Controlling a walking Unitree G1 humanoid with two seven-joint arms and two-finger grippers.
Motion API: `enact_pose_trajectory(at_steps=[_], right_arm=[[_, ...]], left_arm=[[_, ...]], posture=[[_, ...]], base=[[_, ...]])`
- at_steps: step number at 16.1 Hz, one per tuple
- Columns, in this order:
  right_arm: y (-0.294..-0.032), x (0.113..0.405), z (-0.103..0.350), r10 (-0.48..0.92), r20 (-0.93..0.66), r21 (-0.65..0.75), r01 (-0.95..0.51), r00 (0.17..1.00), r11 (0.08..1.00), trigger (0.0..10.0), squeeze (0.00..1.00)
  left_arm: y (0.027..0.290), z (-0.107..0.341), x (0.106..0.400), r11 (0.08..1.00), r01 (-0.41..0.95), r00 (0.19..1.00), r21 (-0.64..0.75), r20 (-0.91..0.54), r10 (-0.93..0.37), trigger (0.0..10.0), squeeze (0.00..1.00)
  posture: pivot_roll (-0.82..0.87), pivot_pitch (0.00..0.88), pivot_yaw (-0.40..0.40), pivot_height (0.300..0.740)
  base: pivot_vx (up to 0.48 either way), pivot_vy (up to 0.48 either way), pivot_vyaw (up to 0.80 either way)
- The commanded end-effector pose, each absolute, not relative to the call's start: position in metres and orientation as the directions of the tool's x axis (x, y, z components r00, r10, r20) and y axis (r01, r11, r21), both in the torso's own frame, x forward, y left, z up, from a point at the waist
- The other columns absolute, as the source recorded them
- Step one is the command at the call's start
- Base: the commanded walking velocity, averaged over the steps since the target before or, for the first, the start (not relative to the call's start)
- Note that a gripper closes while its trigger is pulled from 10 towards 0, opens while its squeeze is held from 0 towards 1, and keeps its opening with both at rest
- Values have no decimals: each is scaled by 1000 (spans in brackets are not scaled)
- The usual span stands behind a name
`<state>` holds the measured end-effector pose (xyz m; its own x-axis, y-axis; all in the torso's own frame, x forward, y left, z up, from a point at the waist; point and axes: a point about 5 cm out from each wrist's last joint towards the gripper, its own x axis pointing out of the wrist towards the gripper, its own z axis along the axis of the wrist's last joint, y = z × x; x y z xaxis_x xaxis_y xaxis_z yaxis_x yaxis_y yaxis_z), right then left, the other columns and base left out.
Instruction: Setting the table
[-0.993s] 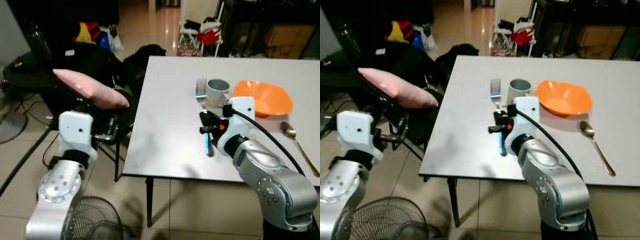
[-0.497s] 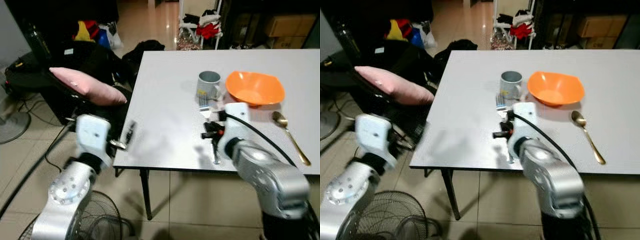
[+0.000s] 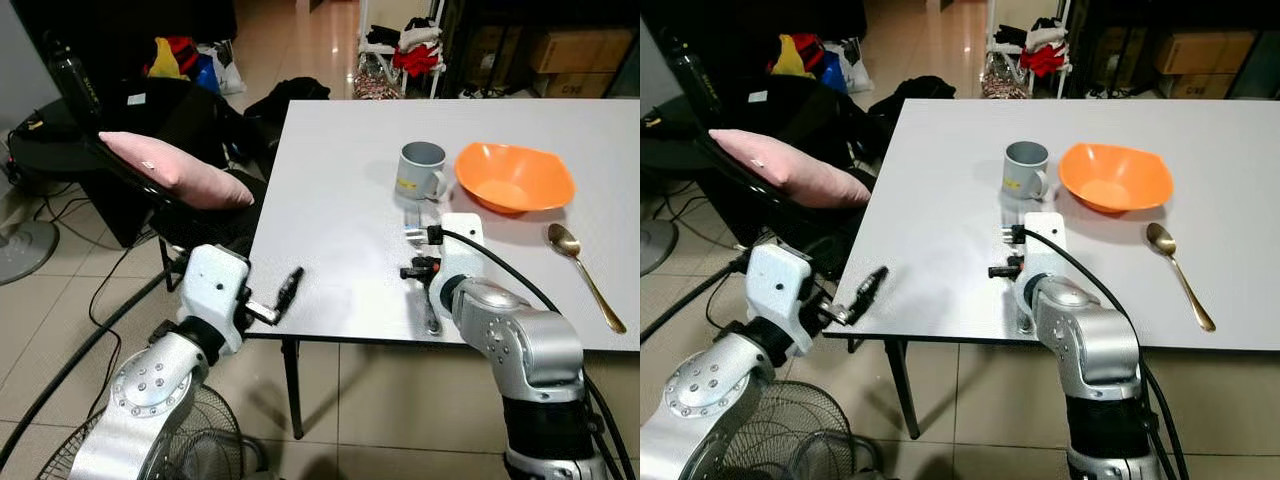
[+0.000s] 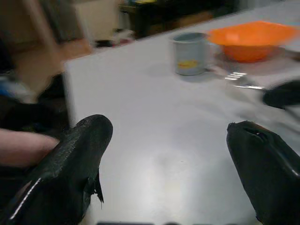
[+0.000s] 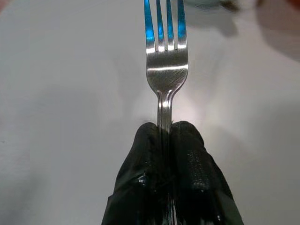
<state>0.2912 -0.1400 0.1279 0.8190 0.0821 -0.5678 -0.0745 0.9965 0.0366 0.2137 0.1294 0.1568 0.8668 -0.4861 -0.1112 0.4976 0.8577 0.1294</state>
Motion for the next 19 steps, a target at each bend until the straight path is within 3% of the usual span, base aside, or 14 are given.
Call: enact_pose_trajectory(at_steps=[1, 6, 19], right_arm=[[-146, 296, 127, 54, -582, 42, -37, 811, 998, 10000, 0], [-165, 312, 117, 43, -627, 102, 27, 778, 994, 10000, 0], [-160, 329, 108, 158, -679, 237, 10, 717, 972, 10000, 0]], left_arm=[[118, 156, 203, 796, 599, 799, 94, -141, -585, 10000, 0], [107, 152, 193, 710, 702, 706, 53, -182, -684, 10000, 0], [109, 152, 189, 693, 719, 686, 51, -210, -697, 10000, 0]], posture=[[-33, 0, 50, 740], [-35, 0, 58, 740], [-22, 0, 50, 740]], base=[[0, 0, 0], [0, 0, 0], [0, 0, 0]])
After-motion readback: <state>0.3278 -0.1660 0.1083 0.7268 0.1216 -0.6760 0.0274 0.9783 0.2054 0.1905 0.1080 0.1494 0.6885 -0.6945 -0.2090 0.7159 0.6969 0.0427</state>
